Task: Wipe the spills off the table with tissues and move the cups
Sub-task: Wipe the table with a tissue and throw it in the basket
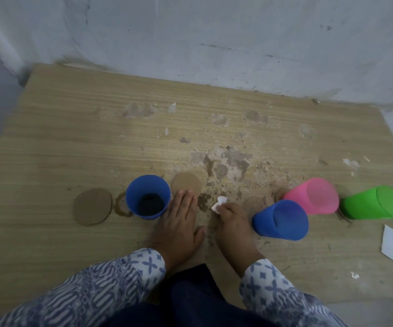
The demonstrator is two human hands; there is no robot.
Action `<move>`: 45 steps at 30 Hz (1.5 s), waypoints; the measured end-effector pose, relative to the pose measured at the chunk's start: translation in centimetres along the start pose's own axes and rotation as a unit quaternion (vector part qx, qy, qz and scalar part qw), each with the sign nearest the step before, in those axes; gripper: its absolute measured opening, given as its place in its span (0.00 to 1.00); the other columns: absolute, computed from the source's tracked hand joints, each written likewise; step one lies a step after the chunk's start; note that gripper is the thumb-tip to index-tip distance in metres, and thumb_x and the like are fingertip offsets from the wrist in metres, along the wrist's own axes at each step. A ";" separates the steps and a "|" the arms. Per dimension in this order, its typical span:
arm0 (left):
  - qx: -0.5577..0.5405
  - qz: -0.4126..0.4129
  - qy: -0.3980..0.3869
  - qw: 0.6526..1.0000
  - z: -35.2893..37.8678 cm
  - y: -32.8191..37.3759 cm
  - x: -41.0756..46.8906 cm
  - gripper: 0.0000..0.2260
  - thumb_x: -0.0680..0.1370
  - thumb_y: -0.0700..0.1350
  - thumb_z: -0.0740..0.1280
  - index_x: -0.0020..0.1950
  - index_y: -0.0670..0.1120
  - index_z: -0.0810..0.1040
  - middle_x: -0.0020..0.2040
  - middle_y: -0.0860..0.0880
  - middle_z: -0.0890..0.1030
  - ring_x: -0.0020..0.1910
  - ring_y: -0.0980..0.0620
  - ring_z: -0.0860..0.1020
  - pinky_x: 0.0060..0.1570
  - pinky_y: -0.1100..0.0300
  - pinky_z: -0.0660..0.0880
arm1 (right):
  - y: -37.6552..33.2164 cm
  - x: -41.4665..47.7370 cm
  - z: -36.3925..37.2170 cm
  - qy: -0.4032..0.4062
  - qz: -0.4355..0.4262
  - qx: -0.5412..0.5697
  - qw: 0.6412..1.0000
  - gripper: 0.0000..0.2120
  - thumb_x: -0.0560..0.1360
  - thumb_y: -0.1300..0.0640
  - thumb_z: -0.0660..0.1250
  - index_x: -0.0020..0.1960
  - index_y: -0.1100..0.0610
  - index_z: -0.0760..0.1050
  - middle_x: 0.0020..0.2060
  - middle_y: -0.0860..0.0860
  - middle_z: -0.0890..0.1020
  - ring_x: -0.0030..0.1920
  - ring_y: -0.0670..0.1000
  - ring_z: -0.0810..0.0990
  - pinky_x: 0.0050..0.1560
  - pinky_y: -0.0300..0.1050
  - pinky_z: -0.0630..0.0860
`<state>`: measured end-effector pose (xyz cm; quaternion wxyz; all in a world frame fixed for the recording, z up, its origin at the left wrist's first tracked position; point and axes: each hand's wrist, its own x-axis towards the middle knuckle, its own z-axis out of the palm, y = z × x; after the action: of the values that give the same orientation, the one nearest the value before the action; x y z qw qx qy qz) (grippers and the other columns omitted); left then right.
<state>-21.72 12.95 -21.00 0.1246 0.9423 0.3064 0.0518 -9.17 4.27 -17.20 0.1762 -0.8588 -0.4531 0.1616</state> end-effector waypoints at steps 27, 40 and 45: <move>-0.012 -0.009 -0.009 1.000 -0.2 0.2 0.0 0.31 0.75 0.58 0.56 0.70 0.38 0.70 0.71 0.40 0.70 0.71 0.42 0.66 0.73 0.53 0.47 | 0.5 4.1 -1.1 -0.023 0.095 -0.024 0.995 0.06 0.78 0.60 0.59 0.49 0.59 0.74 0.49 0.57 0.78 0.40 0.53 0.74 0.34 0.41 0.68; -0.014 -0.003 -0.013 1.000 -0.3 0.1 -0.1 0.29 0.77 0.57 0.55 0.69 0.38 0.71 0.70 0.40 0.70 0.71 0.41 0.66 0.72 0.51 0.50 | -0.6 1.2 0.5 0.000 -0.021 -0.046 0.999 0.03 0.72 0.63 0.65 0.44 0.61 0.77 0.44 0.56 0.77 0.43 0.56 0.76 0.41 0.42 0.68; -0.004 -0.006 -0.021 1.000 -0.2 0.0 0.0 0.30 0.75 0.57 0.56 0.70 0.38 0.69 0.71 0.40 0.69 0.71 0.42 0.66 0.72 0.52 0.49 | -1.5 4.7 -0.4 0.053 -0.004 -0.059 0.997 0.07 0.70 0.67 0.64 0.44 0.62 0.79 0.42 0.57 0.79 0.43 0.56 0.77 0.43 0.43 0.72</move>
<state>-21.73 12.96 -20.75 0.1350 0.9407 0.3096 0.0325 -7.57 8.88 -16.73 0.1495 -0.8732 -0.4554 0.0877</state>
